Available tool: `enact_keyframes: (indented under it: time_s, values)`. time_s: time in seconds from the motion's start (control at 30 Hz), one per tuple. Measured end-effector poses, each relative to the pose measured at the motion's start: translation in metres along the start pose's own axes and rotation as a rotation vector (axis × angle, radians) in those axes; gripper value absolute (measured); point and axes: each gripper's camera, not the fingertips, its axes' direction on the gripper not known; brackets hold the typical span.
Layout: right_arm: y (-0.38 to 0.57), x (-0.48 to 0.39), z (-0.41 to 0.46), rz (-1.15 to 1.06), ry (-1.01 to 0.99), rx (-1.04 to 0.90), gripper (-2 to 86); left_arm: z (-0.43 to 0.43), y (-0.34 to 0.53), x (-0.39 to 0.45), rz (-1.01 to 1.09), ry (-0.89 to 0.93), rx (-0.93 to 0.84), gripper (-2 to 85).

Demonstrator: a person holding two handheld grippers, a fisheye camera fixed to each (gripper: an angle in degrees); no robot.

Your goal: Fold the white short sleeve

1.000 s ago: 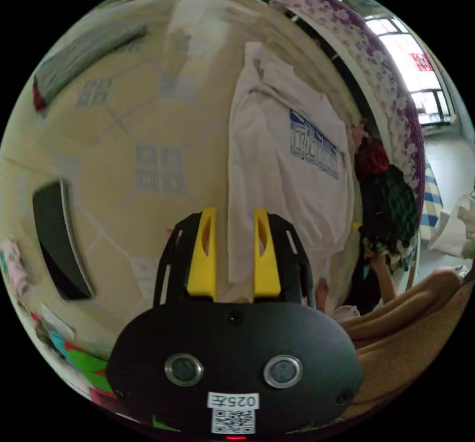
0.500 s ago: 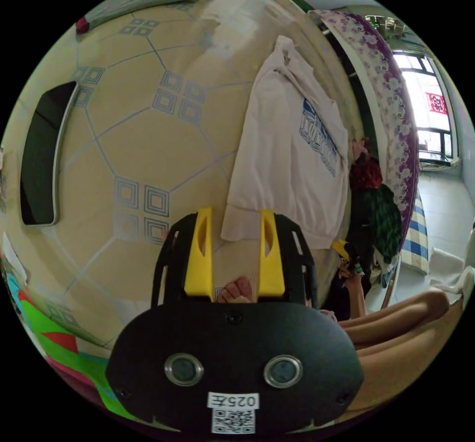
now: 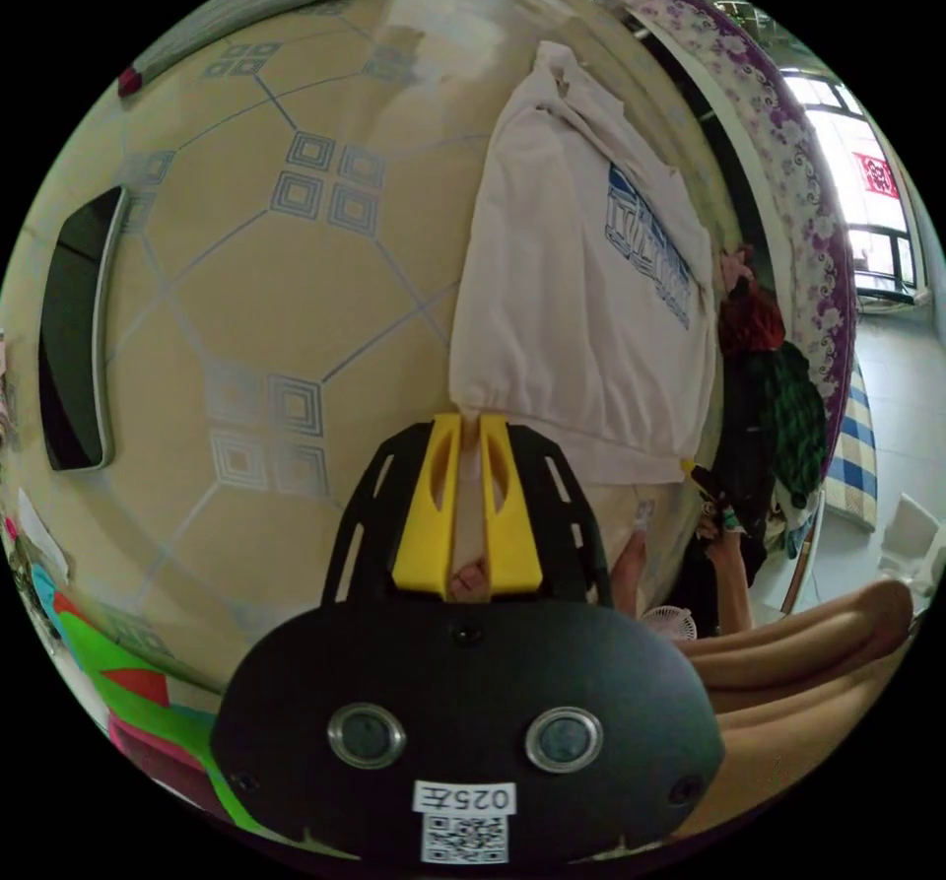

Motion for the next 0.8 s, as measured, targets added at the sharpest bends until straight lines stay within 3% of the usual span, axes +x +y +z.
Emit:
enact_keyframes:
  time_s: [0.2,0.33,0.43,0.63,0.8]
  values:
    - [0.032,0.028,-0.048,0.033,-0.142,0.010,-0.7,-0.047,0.015,-0.023,0.008,0.114,-0.014,1.0]
    - [0.061,0.054,-0.045,0.080,-0.137,-0.051,-0.7,-0.042,0.033,-0.051,-0.023,0.115,-0.076,0.7]
    - [0.096,0.084,-0.041,0.182,-0.247,-0.049,-0.7,-0.032,0.061,-0.089,-0.098,0.228,-0.091,0.4]
    - [0.145,0.091,-0.090,0.154,-0.811,0.236,0.0,-0.096,0.126,-0.125,-0.123,0.674,0.233,-0.8]
    - [0.010,0.061,-0.109,0.014,-1.063,0.246,0.8,-0.134,0.030,-0.095,0.006,0.914,0.396,-1.2]
